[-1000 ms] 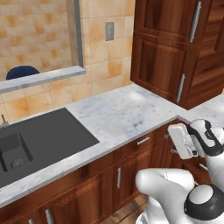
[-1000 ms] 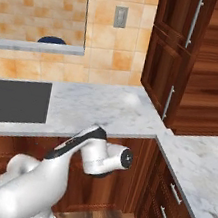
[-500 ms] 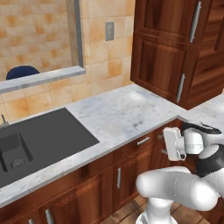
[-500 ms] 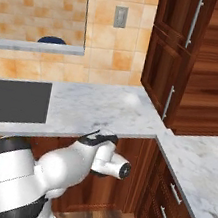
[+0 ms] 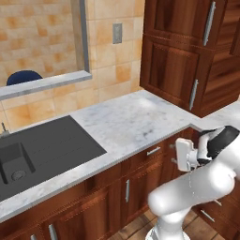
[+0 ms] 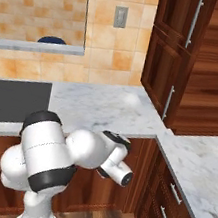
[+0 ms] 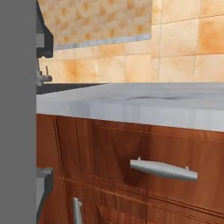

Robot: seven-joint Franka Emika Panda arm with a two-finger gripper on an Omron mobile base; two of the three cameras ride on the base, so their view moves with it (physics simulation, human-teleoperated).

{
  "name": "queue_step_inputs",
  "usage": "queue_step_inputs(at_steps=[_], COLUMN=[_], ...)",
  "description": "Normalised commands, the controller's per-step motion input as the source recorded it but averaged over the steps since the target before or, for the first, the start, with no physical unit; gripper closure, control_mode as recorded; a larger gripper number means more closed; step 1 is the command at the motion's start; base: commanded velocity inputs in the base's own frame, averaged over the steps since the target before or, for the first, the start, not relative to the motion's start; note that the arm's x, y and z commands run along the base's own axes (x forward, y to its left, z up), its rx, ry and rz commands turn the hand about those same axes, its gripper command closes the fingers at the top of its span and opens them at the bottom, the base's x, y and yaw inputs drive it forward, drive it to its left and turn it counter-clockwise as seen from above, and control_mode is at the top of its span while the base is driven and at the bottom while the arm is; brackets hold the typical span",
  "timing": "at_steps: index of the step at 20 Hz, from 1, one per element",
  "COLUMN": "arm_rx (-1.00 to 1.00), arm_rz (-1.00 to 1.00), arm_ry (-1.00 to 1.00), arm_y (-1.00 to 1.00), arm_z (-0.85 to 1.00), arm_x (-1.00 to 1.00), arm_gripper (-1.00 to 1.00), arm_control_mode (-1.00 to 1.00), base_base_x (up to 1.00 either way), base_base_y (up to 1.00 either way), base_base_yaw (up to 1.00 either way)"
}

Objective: Take a straw from the drawer in front and place it inside the glass cup on the dining counter.

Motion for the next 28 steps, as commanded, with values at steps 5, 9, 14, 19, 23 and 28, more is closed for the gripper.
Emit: queue_step_inputs(at_steps=[5, 9, 14, 19, 23, 28], arm_rx=[0.03, 0.03, 0.04, 0.05, 0.05, 0.04], arm_rz=[0.00, 0.00, -0.01, 0.00, 0.00, 0.00], arm_ry=[-0.16, -0.11, -0.02, 0.00, -0.01, -0.07], arm_y=[0.00, 0.00, -0.02, -0.11, -0.14, -0.03], arm_z=[-0.24, -0.31, -0.31, -0.20, -0.09, 0.00], arm_x=[0.22, 0.24, 0.26, 0.22, 0.21, 0.22], arm_gripper=[-1.00, -1.00, -1.00, -1.00, -1.00, -1.00], arm_control_mode=[-1.00, -1.00, -1.00, -1.00, -1.00, -1.00], base_base_x=[0.00, 0.00, 0.00, 0.00, 0.00, 0.00], base_base_y=[0.00, 0.00, 0.00, 0.00, 0.00, 0.00], base_base_yaw=[0.00, 0.00, 0.00, 0.00, 0.00, 0.00])
